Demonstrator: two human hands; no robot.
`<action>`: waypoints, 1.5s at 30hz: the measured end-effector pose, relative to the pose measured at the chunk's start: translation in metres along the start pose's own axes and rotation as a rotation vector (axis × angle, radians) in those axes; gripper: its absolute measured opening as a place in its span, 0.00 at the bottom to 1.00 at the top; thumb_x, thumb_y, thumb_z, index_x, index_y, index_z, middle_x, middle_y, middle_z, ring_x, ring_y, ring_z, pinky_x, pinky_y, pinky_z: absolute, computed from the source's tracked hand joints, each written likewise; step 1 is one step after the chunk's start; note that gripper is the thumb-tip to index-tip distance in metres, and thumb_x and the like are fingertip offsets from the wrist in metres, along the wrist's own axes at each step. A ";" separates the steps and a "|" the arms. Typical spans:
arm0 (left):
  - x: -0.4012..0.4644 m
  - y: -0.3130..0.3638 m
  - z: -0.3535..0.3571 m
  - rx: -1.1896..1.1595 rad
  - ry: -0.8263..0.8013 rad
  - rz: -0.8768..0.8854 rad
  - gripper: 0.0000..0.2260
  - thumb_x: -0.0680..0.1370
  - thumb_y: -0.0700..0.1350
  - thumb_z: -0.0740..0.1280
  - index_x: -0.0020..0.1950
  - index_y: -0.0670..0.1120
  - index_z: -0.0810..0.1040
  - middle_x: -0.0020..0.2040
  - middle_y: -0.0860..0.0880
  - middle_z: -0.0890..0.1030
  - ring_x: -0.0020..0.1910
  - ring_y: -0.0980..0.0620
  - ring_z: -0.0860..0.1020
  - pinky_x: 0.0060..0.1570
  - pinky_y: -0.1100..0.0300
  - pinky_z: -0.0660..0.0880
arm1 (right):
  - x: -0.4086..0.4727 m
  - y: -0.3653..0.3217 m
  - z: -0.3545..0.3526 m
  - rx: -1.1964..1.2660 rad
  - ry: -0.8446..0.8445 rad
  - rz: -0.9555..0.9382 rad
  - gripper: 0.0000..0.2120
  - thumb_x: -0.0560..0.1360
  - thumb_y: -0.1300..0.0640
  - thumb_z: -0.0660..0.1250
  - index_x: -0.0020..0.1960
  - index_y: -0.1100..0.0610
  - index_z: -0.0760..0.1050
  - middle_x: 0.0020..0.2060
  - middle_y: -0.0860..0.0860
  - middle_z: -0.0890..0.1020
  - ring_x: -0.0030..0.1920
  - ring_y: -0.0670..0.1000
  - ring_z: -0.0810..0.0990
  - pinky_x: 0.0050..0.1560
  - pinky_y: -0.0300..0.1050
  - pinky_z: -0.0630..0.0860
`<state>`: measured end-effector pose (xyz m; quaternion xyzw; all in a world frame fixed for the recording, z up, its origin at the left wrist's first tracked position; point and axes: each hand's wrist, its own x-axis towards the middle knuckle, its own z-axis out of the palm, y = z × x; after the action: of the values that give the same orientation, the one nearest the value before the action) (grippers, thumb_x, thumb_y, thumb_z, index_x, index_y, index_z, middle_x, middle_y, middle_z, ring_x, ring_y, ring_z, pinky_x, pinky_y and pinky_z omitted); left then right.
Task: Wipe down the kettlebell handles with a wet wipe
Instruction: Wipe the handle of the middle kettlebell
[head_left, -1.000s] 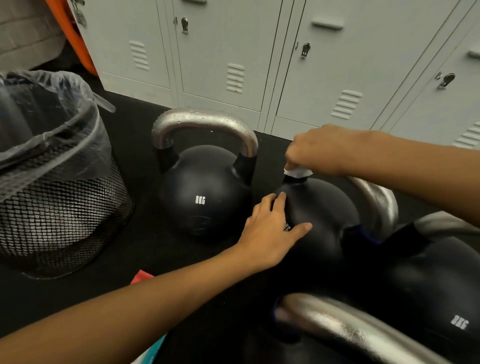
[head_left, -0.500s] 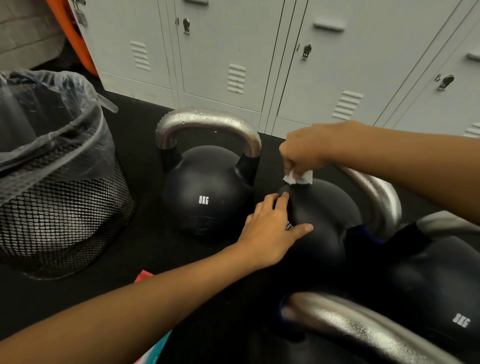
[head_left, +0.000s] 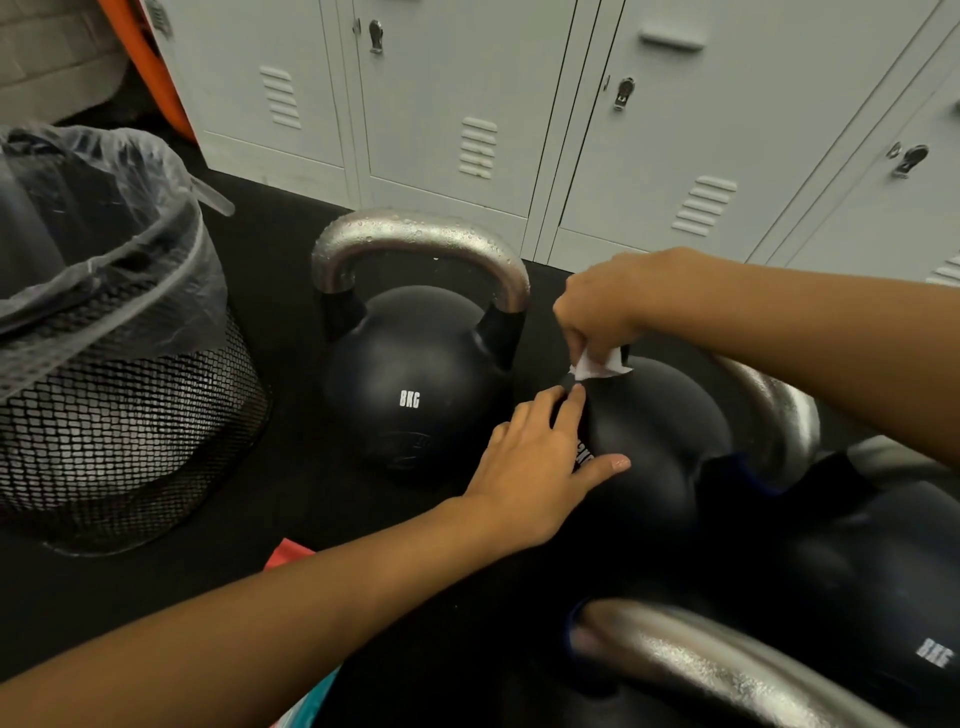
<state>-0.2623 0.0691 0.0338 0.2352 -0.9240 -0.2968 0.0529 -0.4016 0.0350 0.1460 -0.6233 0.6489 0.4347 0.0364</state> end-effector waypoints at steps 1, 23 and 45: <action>0.000 0.000 0.000 0.005 0.001 0.001 0.36 0.79 0.64 0.56 0.79 0.47 0.49 0.78 0.48 0.55 0.75 0.49 0.56 0.72 0.50 0.59 | 0.004 0.002 0.000 0.071 -0.013 0.018 0.17 0.77 0.50 0.69 0.65 0.46 0.77 0.59 0.49 0.79 0.52 0.51 0.76 0.43 0.43 0.73; 0.001 -0.003 -0.001 -0.004 -0.008 0.019 0.36 0.79 0.64 0.56 0.79 0.47 0.50 0.77 0.49 0.56 0.74 0.48 0.57 0.71 0.50 0.61 | -0.014 -0.003 0.008 -0.049 0.046 -0.024 0.16 0.81 0.48 0.63 0.66 0.52 0.76 0.59 0.52 0.80 0.57 0.56 0.80 0.46 0.46 0.76; 0.005 -0.007 -0.003 0.062 -0.028 0.038 0.36 0.78 0.65 0.55 0.79 0.48 0.48 0.77 0.48 0.55 0.75 0.49 0.56 0.73 0.49 0.60 | 0.029 0.020 -0.007 0.728 -0.363 0.305 0.21 0.79 0.51 0.67 0.66 0.61 0.68 0.44 0.58 0.75 0.42 0.59 0.78 0.50 0.54 0.79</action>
<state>-0.2635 0.0604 0.0317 0.2152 -0.9376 -0.2703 0.0382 -0.4213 0.0052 0.1430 -0.3801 0.8278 0.2804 0.3028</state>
